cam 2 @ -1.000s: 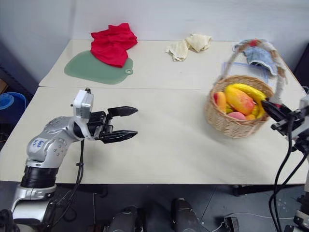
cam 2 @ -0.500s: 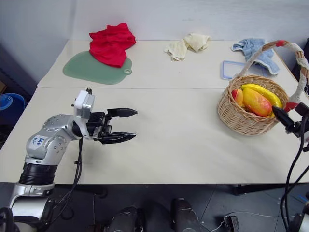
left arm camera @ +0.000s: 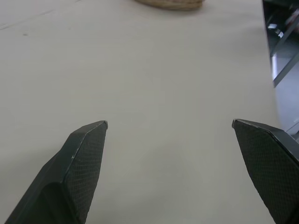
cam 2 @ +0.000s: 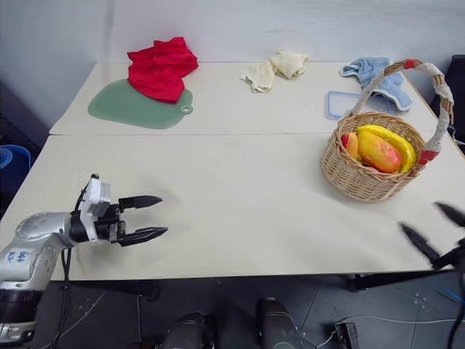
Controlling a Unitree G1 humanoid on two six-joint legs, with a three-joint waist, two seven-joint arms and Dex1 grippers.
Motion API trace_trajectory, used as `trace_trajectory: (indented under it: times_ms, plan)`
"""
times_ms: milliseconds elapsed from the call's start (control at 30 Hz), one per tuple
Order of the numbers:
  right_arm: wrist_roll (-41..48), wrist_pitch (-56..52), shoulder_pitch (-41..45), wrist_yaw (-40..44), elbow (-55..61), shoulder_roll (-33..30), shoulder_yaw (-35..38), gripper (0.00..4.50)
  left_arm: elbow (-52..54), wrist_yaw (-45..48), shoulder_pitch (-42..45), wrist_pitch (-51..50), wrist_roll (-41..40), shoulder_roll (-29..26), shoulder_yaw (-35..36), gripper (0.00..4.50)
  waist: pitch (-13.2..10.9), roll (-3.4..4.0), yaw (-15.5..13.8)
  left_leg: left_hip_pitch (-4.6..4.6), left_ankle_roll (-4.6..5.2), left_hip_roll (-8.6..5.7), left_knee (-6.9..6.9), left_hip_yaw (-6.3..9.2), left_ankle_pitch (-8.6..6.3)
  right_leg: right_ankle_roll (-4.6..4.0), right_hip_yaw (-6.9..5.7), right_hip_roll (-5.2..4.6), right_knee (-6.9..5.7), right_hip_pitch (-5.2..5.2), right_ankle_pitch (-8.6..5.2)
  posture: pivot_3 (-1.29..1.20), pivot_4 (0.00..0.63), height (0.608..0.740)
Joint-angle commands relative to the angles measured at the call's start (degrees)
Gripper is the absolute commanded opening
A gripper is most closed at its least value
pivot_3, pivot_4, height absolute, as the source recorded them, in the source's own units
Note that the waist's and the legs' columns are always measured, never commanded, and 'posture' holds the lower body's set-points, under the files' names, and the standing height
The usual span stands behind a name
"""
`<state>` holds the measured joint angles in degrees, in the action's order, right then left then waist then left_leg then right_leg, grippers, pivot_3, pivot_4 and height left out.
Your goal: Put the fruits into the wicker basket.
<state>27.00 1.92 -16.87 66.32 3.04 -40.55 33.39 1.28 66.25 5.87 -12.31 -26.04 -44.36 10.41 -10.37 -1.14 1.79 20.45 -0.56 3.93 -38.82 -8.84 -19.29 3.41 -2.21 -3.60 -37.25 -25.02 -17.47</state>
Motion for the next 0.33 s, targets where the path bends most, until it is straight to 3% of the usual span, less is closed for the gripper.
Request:
trace_trajectory:
  times_ms: [33, 200, 333]
  plan:
    - [-2.44, 8.41, 5.68, 3.54, -0.14, 2.46, -8.7, 4.47, 2.44, -1.52, -2.67, 6.19, 3.19, 0.12, 1.13, 4.5, 0.0, 0.0, 0.02, -0.15, 0.0, 0.02, 0.06, 0.01, -0.02, 0.0, -0.03, 0.0, 0.1, 0.21, 0.0, 0.0, 0.15, 0.74]
    - [-7.02, 14.64, 16.46, 6.14, -5.84, 3.83, -19.51, 4.47, 6.25, -5.08, -6.16, 9.25, 4.03, 1.98, 2.37, 4.5, -0.01, 0.02, -0.24, -0.33, 0.06, -0.01, 0.23, 0.04, -0.11, -0.01, -0.13, -0.17, 0.22, 0.43, 0.0, 0.0, 0.15, 0.74]
    - [-9.62, 17.97, 24.19, 4.19, -11.92, 5.73, -23.92, 4.47, 8.68, -6.79, -8.29, 10.28, 4.45, 2.21, 2.97, 4.5, -0.01, 0.02, -0.27, -0.29, 0.04, 0.01, 0.21, 0.11, -0.1, -0.09, -0.36, -0.26, 0.24, 0.43, -0.05, 0.0, 0.15, 0.74]
